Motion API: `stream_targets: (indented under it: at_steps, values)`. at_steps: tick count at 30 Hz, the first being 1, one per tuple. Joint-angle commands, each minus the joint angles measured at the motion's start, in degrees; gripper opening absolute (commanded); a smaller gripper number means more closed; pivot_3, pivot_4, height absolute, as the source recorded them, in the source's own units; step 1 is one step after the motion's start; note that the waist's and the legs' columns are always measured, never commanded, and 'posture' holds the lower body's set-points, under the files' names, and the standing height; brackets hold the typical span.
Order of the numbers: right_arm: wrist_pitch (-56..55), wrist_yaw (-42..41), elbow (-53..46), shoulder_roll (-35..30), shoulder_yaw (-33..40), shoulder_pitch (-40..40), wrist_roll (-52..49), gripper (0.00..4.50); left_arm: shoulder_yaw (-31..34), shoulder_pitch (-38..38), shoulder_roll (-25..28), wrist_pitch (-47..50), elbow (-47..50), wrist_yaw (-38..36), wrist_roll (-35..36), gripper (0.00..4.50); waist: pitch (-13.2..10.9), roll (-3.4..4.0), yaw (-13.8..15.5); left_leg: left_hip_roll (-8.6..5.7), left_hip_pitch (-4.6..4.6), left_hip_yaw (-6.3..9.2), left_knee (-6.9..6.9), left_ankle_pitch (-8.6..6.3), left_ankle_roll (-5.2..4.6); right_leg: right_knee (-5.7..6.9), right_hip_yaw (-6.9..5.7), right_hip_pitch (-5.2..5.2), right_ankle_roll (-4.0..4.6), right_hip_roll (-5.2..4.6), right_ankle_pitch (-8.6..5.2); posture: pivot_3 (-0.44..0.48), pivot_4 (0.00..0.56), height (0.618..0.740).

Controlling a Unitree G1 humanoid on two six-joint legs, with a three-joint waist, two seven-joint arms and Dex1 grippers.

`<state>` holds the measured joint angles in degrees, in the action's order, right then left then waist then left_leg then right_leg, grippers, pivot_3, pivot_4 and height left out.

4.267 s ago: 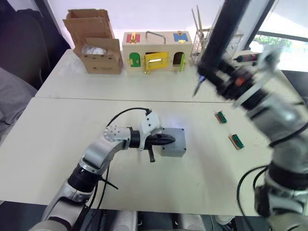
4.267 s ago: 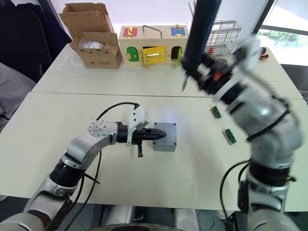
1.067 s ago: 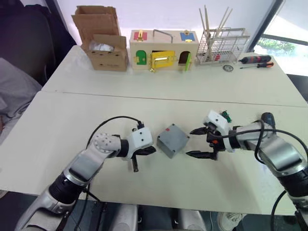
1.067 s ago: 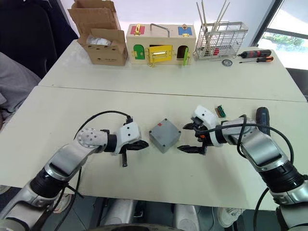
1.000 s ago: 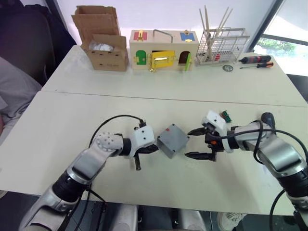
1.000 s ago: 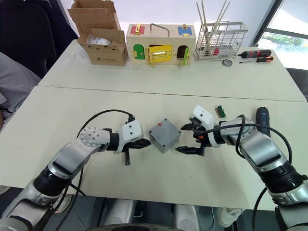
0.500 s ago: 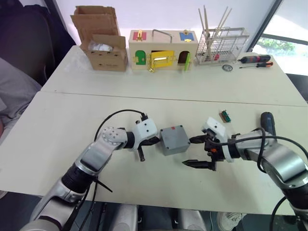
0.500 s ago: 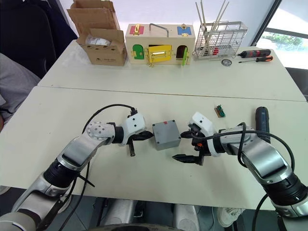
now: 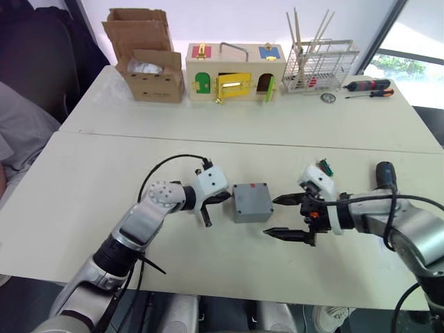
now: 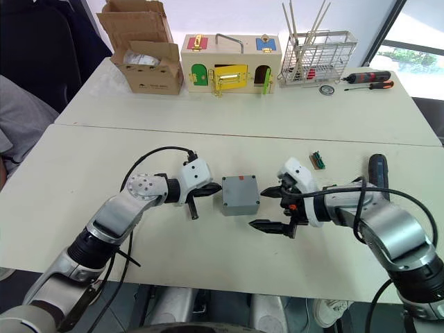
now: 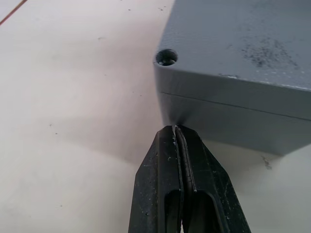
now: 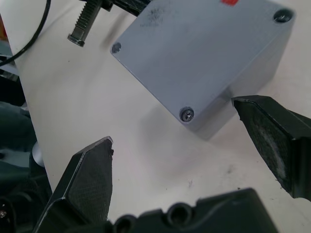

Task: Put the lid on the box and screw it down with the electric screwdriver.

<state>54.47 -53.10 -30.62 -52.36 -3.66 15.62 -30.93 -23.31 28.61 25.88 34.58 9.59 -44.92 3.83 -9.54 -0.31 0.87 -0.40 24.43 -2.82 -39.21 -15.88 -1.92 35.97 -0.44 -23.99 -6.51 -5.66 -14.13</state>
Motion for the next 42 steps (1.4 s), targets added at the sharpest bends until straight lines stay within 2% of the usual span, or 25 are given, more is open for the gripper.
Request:
stream_targets:
  at_steps: [1, 5, 8, 10, 14, 17, 19, 34, 38, 41, 42]
  values:
    - [4.0, 2.1, 2.5, -3.5, 12.2, 0.7, -2.3, 4.48, 4.1, 0.7, 0.0, -1.1, 1.9, 1.1, 0.9, 0.00, 0.0, 0.00, 0.0, 0.00, 0.00, 0.00, 0.00, 0.00, 0.00, 0.00, 0.00, 0.00, 0.00, 0.00, 0.00, 0.000, 0.150, 0.731]
    - [2.5, 7.0, 10.8, -2.8, 20.9, 2.2, -0.6, 4.48, 8.8, -1.1, 2.4, 1.0, 5.3, -1.8, 5.3, 0.00, 0.0, -0.01, -0.1, -0.01, 0.02, -0.02, 0.00, 0.00, 0.01, 0.01, 0.01, -0.02, 0.00, -0.05, 0.00, 0.000, 0.150, 0.731]
    - [-3.1, 15.2, 19.2, 2.8, 21.4, 3.4, 4.4, 4.48, 15.9, -2.0, 4.4, 5.1, 9.4, -4.7, 13.1, 0.00, 0.0, -0.03, -0.3, 0.06, 0.00, -0.02, 0.04, 0.02, 0.04, 0.01, 0.05, -0.05, 0.00, -0.08, 0.00, 0.000, 0.150, 0.731]
    - [-6.2, 17.8, 22.3, 5.7, 21.0, 3.4, 6.3, 4.48, 17.6, -2.1, 5.2, 7.2, 11.6, -5.6, 16.2, 0.00, 0.0, -0.02, -0.3, 0.08, 0.00, -0.02, 0.06, 0.07, 0.13, 0.03, 0.06, -0.07, 0.00, -0.03, 0.00, 0.000, 0.150, 0.731]
    - [-13.8, 21.1, 28.3, 9.9, 20.1, 2.7, 10.5, 4.48, 17.6, -1.7, 5.8, 9.6, 15.0, -5.2, 18.8, 0.00, 0.0, 0.09, 0.0, 0.04, 0.01, -0.07, 0.06, 0.10, 0.16, 0.10, 0.04, -0.10, 0.00, 0.07, 0.00, 0.000, 0.150, 0.731]
    - [-18.9, 22.8, 31.8, 13.0, 20.2, 3.2, 11.7, 3.78, 16.9, -1.6, 4.5, 11.4, 17.0, -3.3, 20.4, 0.00, 0.0, 0.09, -0.1, -0.01, 0.00, -0.13, 0.03, 0.09, 0.13, 0.08, 0.06, -0.05, -0.01, 0.07, 0.00, 0.000, 0.150, 0.731]
    - [-21.3, 23.2, 33.3, 14.2, 19.9, 3.6, 12.3, 3.12, 16.4, -1.9, 3.9, 12.0, 17.8, -2.4, 21.0, 0.00, 0.0, 0.09, -0.2, -0.01, -0.01, -0.14, 0.03, 0.09, 0.12, 0.09, 0.06, -0.05, -0.03, 0.08, 0.00, 0.000, 0.150, 0.731]
    - [-27.1, 23.0, 41.6, 15.7, 16.9, 7.1, 14.9, 3.12, 15.1, -2.0, 4.5, 12.8, 18.7, -0.6, 22.9, 0.00, 0.0, 0.09, -0.2, 0.01, -0.03, -0.12, 0.04, 0.10, 0.14, 0.12, 0.06, -0.06, -0.06, 0.13, -0.02, 0.000, 0.150, 0.731]
    - [-27.5, 22.9, 42.6, 16.2, 16.5, 7.6, 15.1, 1.95, 14.4, -2.0, 4.6, 12.6, 18.7, -0.2, 22.5, 0.00, 0.0, 0.09, -0.2, 0.01, -0.03, -0.12, 0.04, 0.10, 0.14, 0.12, 0.06, -0.05, -0.06, 0.13, -0.02, 0.000, 0.150, 0.731]
    - [-27.9, 23.1, 43.1, 16.6, 16.5, 7.8, 15.0, 0.40, 14.3, -2.1, 4.7, 12.4, 18.7, 0.0, 22.5, 0.00, 0.0, 0.09, -0.2, 0.01, -0.03, -0.12, 0.04, 0.10, 0.14, 0.12, 0.06, -0.05, -0.06, 0.13, -0.02, 0.000, 0.150, 0.731]
    - [-28.0, 23.1, 43.3, 16.8, 16.6, 7.9, 14.9, 0.06, 14.2, -2.1, 4.7, 12.4, 18.6, 0.1, 22.6, 0.00, 0.0, 0.09, -0.2, 0.01, -0.03, -0.12, 0.04, 0.10, 0.14, 0.12, 0.06, -0.05, -0.06, 0.13, -0.02, 0.000, 0.150, 0.731]
